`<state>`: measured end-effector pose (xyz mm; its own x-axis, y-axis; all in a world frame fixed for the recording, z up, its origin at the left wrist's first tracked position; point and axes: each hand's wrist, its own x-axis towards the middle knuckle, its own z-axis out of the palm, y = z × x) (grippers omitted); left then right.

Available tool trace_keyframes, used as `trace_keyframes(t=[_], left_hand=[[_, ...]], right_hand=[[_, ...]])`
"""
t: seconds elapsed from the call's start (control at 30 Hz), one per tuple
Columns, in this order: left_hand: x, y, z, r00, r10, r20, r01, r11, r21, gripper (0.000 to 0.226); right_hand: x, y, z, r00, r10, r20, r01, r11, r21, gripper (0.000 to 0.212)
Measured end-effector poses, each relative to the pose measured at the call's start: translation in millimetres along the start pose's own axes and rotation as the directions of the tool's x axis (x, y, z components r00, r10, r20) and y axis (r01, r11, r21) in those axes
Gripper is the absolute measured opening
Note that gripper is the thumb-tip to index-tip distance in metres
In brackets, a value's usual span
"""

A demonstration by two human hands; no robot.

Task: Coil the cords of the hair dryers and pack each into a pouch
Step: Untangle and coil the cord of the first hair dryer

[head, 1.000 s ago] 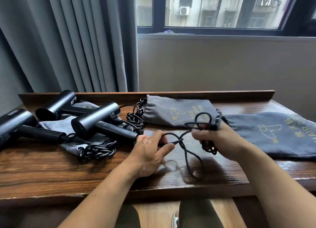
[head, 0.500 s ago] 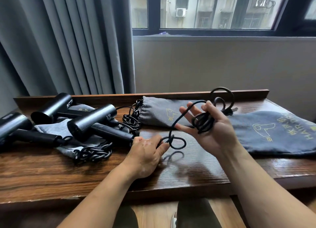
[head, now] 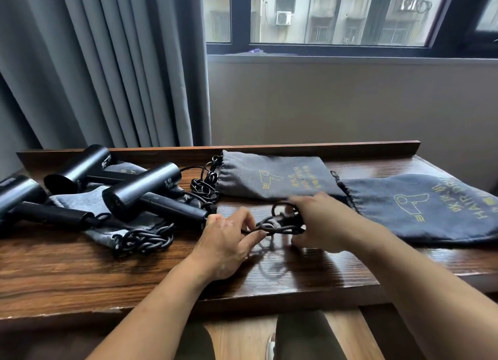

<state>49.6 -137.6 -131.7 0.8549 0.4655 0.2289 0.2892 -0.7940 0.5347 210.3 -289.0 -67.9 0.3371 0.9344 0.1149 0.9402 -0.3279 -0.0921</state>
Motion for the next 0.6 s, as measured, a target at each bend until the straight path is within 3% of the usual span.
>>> trace_keyframes(t=[0.07, 0.1, 0.17, 0.2, 0.23, 0.27, 0.33, 0.47, 0.53, 0.6], left_hand=[[-0.4, -0.9, 0.3, 1.000, -0.013, -0.005, 0.013, 1.000, -0.013, 0.028], [-0.7, 0.9, -1.1, 1.000, -0.022, -0.011, 0.022, 0.999, -0.024, 0.028], [-1.6, 5.9, -5.4, 0.999, -0.048, -0.025, 0.047, 0.998, -0.049, 0.031], [-2.1, 8.2, -7.6, 0.998, -0.055, -0.036, 0.052, 0.996, -0.075, 0.033], [-2.1, 9.1, -8.9, 0.998, -0.053, -0.038, 0.049, 0.993, -0.107, 0.036], [-2.1, 9.3, -9.8, 0.998, -0.048, -0.032, 0.044, 0.990, -0.136, 0.037], [-1.1, 4.9, -8.2, 0.999, -0.044, -0.004, 0.043, 0.986, -0.161, 0.031], [0.9, -6.4, -3.1, 0.999, -0.047, -0.021, 0.043, 0.986, -0.161, 0.016], [0.9, -8.3, -1.4, 0.998, -0.021, -0.054, 0.011, 0.985, -0.172, 0.020], [1.4, -6.0, -0.5, 0.998, 0.001, -0.063, -0.013, 0.984, -0.177, 0.025]], right_hand=[[-0.3, 7.4, 1.1, 0.999, 0.041, -0.002, -0.041, 0.998, -0.049, 0.017], [0.1, 12.1, 1.2, 0.997, 0.075, -0.009, -0.075, 0.997, 0.009, 0.018], [2.1, 24.1, -0.5, 0.985, 0.171, -0.003, -0.158, 0.918, 0.363, 0.027], [2.1, 27.9, -2.8, 0.977, 0.211, 0.025, -0.180, 0.761, 0.624, 0.028], [2.6, 31.6, -2.5, 0.972, 0.229, 0.045, -0.164, 0.534, 0.829, 0.026], [3.3, 32.2, -1.8, 0.969, 0.244, 0.051, -0.126, 0.304, 0.944, 0.022], [7.4, 28.0, 4.8, 0.956, 0.282, 0.079, -0.078, -0.015, 0.997, 0.023], [27.1, 36.8, 9.1, 0.892, 0.426, 0.151, 0.047, -0.420, 0.906, 0.017], [35.2, 58.5, -1.1, 0.829, 0.539, 0.152, 0.156, -0.483, 0.862, 0.019], [39.8, 79.6, -10.5, 0.767, 0.621, 0.164, 0.199, -0.472, 0.859, 0.022]])
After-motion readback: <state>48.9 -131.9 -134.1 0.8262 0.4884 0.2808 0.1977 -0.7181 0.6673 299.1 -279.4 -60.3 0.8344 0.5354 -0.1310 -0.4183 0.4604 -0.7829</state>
